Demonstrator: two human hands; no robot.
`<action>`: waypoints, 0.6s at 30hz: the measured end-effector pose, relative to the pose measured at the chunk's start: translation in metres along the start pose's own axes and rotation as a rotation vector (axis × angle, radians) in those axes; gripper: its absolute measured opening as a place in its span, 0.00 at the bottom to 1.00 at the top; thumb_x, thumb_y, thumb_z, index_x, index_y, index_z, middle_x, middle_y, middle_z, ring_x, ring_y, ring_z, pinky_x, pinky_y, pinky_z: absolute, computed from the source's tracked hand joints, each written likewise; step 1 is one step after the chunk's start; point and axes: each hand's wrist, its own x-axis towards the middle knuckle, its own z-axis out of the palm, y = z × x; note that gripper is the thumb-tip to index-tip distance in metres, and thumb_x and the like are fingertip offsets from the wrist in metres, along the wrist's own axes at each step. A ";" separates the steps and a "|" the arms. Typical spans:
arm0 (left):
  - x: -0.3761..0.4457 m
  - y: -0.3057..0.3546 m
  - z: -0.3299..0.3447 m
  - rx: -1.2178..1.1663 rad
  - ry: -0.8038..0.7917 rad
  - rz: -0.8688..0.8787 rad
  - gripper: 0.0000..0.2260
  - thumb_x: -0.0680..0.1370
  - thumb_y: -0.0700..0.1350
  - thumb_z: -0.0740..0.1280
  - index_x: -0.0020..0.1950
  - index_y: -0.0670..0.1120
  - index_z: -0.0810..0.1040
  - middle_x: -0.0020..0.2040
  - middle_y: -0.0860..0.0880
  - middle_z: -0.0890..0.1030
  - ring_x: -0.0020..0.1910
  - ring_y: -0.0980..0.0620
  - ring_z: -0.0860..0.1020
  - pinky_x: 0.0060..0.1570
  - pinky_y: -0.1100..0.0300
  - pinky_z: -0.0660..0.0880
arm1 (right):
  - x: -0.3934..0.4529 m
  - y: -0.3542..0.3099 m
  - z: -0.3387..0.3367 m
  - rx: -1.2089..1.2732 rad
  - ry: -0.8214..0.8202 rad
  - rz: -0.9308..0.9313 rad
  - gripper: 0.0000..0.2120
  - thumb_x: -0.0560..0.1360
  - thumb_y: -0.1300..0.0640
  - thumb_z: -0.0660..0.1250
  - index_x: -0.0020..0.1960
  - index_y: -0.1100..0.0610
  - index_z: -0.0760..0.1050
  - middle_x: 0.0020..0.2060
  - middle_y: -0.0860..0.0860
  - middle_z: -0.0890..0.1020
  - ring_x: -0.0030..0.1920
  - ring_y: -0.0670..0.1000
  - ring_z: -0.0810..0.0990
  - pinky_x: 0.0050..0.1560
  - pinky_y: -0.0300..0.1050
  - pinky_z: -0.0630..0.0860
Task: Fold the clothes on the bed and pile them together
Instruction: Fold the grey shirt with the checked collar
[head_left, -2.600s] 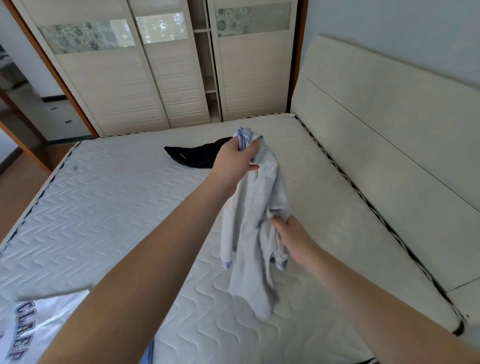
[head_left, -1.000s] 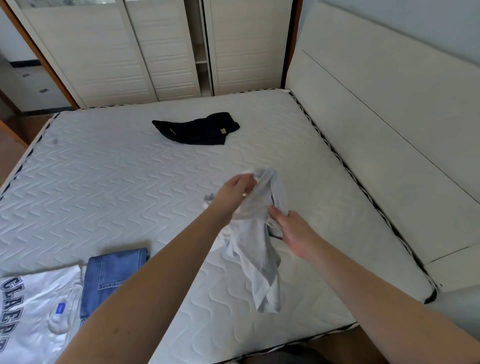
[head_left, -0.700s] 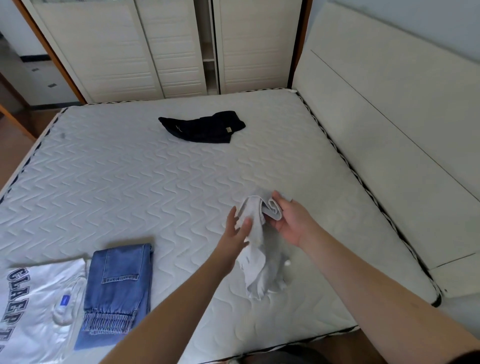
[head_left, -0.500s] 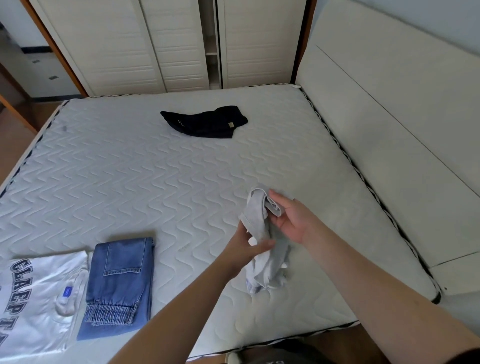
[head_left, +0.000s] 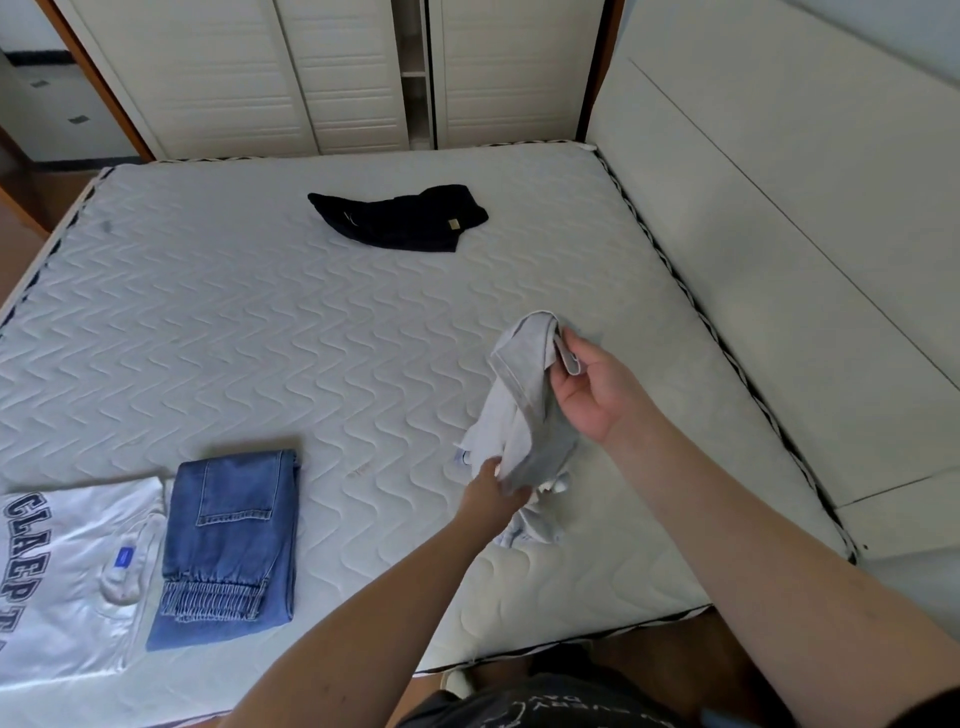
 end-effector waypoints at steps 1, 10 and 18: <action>0.001 -0.002 0.000 -0.057 -0.020 -0.031 0.19 0.79 0.49 0.66 0.65 0.40 0.72 0.57 0.43 0.80 0.55 0.42 0.80 0.58 0.52 0.76 | 0.000 -0.002 0.001 -0.004 -0.002 -0.006 0.07 0.80 0.66 0.61 0.49 0.65 0.78 0.42 0.57 0.85 0.43 0.50 0.86 0.45 0.42 0.82; 0.004 -0.021 -0.053 -0.315 0.124 0.082 0.05 0.80 0.40 0.65 0.54 0.42 0.79 0.34 0.47 0.83 0.29 0.54 0.78 0.33 0.61 0.78 | 0.009 -0.022 -0.049 -0.575 0.353 0.100 0.06 0.78 0.61 0.67 0.50 0.64 0.76 0.42 0.54 0.82 0.40 0.47 0.80 0.40 0.39 0.79; 0.006 -0.052 -0.121 -0.422 0.315 0.242 0.10 0.81 0.41 0.64 0.57 0.53 0.82 0.32 0.49 0.81 0.28 0.55 0.75 0.32 0.64 0.76 | -0.008 -0.023 -0.142 -0.923 0.573 -0.134 0.20 0.76 0.63 0.69 0.67 0.60 0.69 0.56 0.59 0.76 0.50 0.56 0.79 0.40 0.45 0.79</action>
